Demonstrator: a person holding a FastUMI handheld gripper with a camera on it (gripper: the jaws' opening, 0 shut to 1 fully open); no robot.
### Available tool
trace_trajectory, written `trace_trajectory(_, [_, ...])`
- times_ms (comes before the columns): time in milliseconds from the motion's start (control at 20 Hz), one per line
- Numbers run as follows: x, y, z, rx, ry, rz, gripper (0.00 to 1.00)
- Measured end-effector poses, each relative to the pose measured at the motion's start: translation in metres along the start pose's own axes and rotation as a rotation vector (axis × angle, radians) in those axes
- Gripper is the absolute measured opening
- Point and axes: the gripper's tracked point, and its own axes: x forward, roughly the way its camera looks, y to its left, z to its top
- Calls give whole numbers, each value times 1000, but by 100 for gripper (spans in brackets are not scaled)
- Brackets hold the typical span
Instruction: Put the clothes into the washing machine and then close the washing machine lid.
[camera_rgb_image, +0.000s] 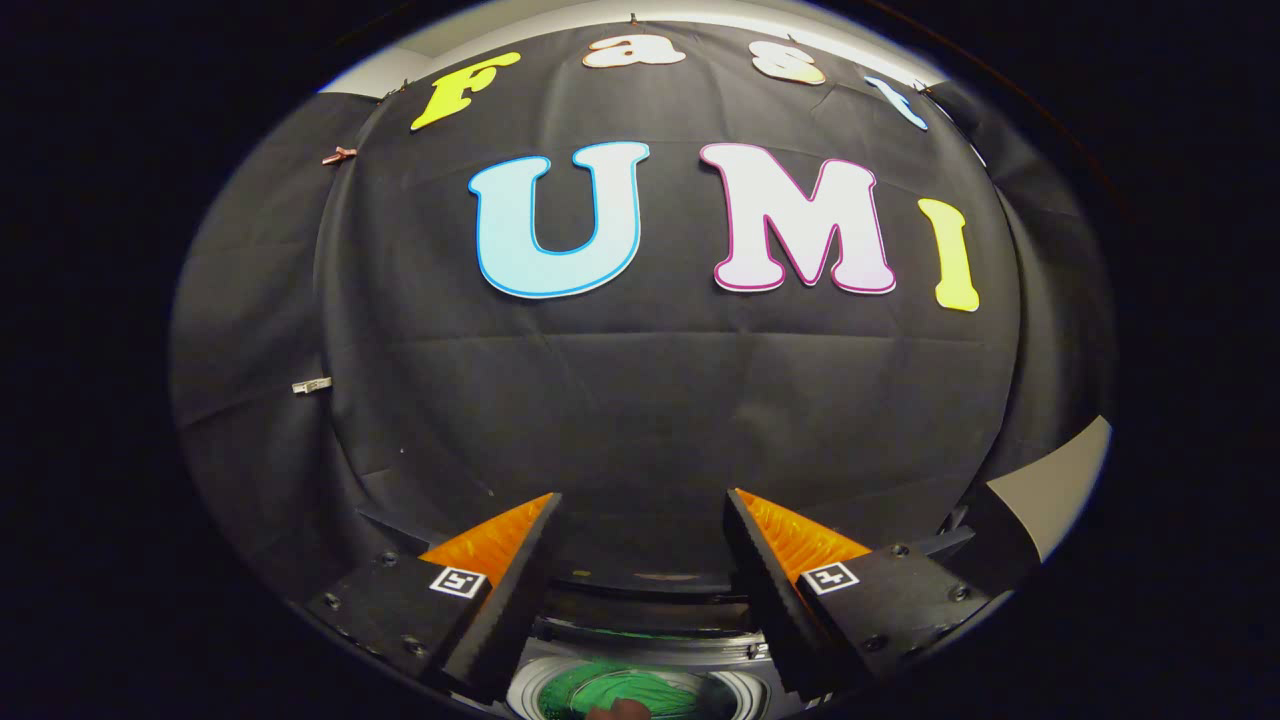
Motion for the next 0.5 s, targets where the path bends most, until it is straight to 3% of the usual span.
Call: trace_trajectory(500, [-11,0,-5,-9,-20,4,98])
